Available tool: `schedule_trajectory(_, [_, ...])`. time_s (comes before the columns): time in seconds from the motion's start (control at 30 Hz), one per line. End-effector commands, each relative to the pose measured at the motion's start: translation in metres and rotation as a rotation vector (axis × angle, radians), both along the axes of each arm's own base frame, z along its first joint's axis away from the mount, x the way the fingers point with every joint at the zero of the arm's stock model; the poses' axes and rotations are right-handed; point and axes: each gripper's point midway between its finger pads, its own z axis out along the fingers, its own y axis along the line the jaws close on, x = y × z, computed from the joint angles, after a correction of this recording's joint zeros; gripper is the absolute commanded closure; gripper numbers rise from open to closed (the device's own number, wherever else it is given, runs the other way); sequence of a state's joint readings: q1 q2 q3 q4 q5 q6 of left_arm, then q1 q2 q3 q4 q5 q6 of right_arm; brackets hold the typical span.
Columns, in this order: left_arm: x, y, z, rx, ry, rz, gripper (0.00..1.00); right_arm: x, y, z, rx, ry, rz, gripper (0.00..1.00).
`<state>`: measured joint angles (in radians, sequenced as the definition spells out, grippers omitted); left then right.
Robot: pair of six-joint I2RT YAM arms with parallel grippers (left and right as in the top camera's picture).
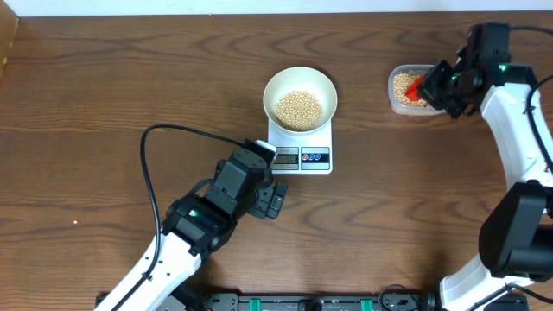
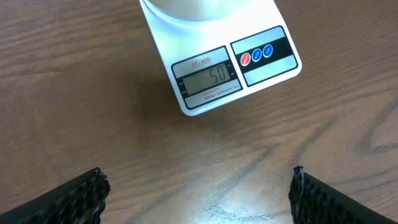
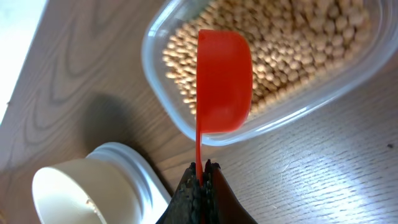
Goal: Scoop item into bowl and weigh 50g on scale
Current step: 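Lower the red scoop into the tub with the right gripper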
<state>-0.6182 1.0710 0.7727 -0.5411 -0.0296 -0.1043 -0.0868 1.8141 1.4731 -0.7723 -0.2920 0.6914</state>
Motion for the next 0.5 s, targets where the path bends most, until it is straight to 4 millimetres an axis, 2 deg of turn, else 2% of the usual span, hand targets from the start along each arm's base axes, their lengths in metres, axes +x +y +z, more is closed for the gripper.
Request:
schedule_trajectory(0.0, [0.002,0.0,0.003,0.003,-0.01,0.001,0.05,-0.002,-0.002,-0.011,0.031,0.037,-0.066,0.98])
schedule_trajectory(0.1, [0.002,0.0,0.003,0.003,-0.01,0.001,0.05,-0.003,-0.003,-0.011,0.013,0.03,-0.031,0.98])
schedule_trajectory(0.13, [0.002,0.0,0.003,0.003,-0.01,0.001,0.05,-0.004,-0.003,-0.011,0.009,0.032,-0.021,0.95])
schedule_trajectory(0.17, [0.002,0.0,0.003,0.003,-0.01,0.001,0.05,-0.006,-0.002,-0.012,0.008,0.039,-0.018,0.88])
schedule_trajectory(0.3, [0.002,0.0,0.003,0.003,-0.01,0.001,0.05,-0.013,-0.002,-0.015,0.006,0.068,-0.009,0.71])
schedule_trajectory(0.4, [0.002,0.0,0.003,0.003,-0.01,0.001,0.05,-0.016,0.002,-0.014,0.024,0.062,0.05,0.48])
schedule_trajectory(0.47, [0.002,0.0,0.003,0.003,-0.01,0.001,0.05,-0.019,0.002,-0.014,0.038,0.068,0.063,0.42])
